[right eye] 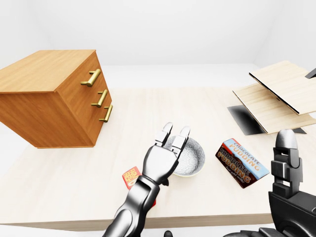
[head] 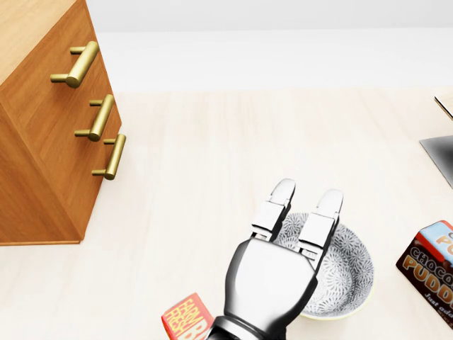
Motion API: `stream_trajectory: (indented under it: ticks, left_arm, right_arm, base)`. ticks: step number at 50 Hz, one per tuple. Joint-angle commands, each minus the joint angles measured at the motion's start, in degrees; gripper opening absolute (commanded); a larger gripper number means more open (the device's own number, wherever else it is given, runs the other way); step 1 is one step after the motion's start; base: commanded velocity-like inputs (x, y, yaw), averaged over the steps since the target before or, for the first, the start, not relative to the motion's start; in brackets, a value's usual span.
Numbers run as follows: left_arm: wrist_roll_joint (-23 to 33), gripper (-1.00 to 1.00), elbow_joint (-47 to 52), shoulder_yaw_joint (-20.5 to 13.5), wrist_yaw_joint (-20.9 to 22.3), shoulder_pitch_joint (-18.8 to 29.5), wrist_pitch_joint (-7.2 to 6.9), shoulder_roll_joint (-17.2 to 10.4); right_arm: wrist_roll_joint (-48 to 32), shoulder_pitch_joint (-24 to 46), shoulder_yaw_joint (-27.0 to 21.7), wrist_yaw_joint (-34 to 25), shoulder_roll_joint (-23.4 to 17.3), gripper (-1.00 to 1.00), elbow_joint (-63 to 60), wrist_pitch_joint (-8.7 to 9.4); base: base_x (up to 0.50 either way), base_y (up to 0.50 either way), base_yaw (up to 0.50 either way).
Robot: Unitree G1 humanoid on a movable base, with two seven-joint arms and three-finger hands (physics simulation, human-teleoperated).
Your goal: Close the top drawer of the cabinet and put the bowl on top of it.
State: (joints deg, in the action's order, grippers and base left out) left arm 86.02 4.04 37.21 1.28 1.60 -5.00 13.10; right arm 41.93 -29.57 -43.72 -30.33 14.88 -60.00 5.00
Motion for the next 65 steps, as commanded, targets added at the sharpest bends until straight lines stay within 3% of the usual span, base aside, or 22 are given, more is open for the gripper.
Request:
stream_trajectory:
  ticks: [1,23,41,65]
  left_arm:
    - [0.22,1.00,-3.92,-1.37,0.22,1.03,0.00,0.47]
    - [-0.37,1.00,-9.16,-2.76,-1.07,2.74,0.00,1.95]
    - [0.32,1.00,-16.62,-3.92,-4.76,4.98,0.00,3.76]
    - [-0.33,1.00,-25.61,-8.26,-8.15,9.89,0.00,5.51]
  right_arm:
    - [0.16,-0.01,-0.28,-0.30,0.17,1.00,0.00,0.00]
    - [1.47,-0.85,-0.66,-0.35,-0.16,1.00,0.00,0.00]
    - [1.71,-0.31,-1.30,-0.53,-0.16,1.00,0.00,0.00]
    - [1.15,0.32,-1.21,-0.24,-0.33,1.00,0.00,0.00]
  base:
    - [0.00,0.00,0.00]
    - [0.00,0.00,0.00]
    - [0.00,0.00,0.00]
    - [0.00,0.00,0.00]
